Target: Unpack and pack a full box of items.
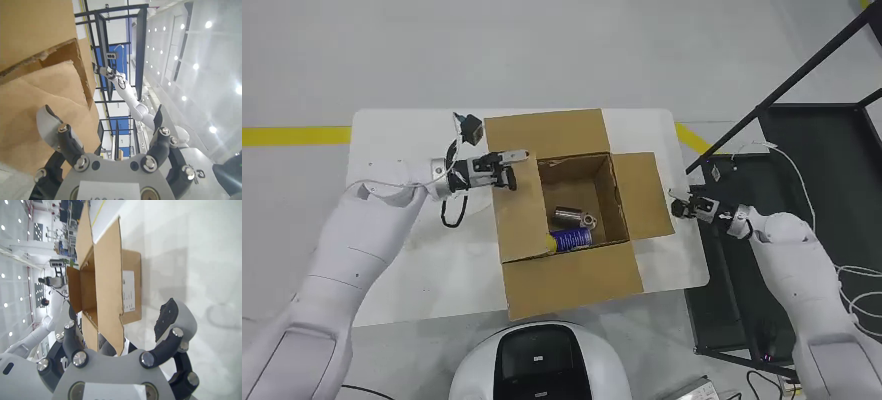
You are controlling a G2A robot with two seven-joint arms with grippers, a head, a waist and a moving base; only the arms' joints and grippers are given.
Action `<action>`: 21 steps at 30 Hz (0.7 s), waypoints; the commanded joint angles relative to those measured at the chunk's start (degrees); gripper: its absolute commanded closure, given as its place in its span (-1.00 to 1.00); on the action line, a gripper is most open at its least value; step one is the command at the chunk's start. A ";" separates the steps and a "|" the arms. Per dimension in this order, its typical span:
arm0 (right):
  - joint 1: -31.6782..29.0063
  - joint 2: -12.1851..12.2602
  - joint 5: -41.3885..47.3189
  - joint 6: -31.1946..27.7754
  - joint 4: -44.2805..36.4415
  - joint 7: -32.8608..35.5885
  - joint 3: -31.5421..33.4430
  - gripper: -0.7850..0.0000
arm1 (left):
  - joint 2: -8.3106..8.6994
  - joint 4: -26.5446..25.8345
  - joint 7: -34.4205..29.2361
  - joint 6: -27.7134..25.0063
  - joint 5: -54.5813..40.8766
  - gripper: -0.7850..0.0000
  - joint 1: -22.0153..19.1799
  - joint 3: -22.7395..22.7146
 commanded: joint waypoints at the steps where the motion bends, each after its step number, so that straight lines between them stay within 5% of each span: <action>1: 0.37 -0.33 2.95 0.91 -0.35 2.25 -1.09 -1.00 | -0.53 1.00 1.53 -0.26 1.89 -1.00 -0.25 1.35; 12: -4.93 2.15 18.82 6.74 -17.97 8.10 3.16 -1.00 | -0.10 -3.61 4.06 -3.08 5.24 -1.00 0.93 -1.10; 21: -4.74 2.96 15.84 12.20 -33.52 13.56 -3.90 -1.00 | 2.86 -12.34 4.28 -1.70 4.57 -1.00 6.58 -10.27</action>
